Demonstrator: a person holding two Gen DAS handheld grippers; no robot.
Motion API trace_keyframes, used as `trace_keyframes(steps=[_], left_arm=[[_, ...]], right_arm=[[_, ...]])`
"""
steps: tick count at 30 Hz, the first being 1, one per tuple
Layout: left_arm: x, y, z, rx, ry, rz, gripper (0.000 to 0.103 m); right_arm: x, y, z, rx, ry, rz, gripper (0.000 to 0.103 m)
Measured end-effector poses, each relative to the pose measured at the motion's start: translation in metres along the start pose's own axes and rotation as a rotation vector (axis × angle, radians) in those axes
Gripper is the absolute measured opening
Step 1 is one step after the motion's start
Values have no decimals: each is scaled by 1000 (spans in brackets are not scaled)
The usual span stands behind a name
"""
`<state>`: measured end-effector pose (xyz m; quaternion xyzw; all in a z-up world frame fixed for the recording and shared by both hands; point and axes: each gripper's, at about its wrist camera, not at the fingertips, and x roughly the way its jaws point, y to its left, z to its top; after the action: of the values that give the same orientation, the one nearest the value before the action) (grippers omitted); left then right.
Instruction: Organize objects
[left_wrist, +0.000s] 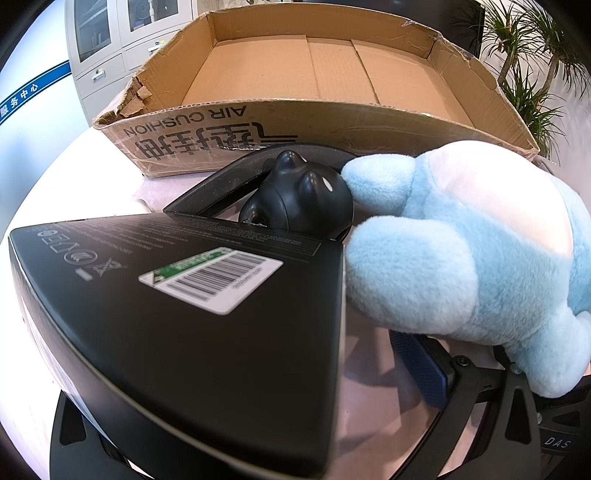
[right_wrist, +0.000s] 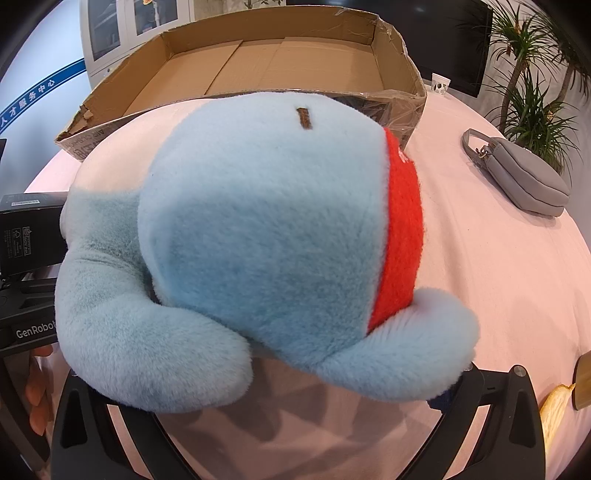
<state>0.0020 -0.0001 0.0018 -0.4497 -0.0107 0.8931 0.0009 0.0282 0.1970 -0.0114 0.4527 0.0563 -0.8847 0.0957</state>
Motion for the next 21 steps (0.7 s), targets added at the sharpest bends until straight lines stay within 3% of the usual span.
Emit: trace_keyframes(steps=[21], left_arm=[[-2, -1, -3, 13, 3, 2, 102]], right_arm=[[2, -3, 2, -2, 4, -2, 103]])
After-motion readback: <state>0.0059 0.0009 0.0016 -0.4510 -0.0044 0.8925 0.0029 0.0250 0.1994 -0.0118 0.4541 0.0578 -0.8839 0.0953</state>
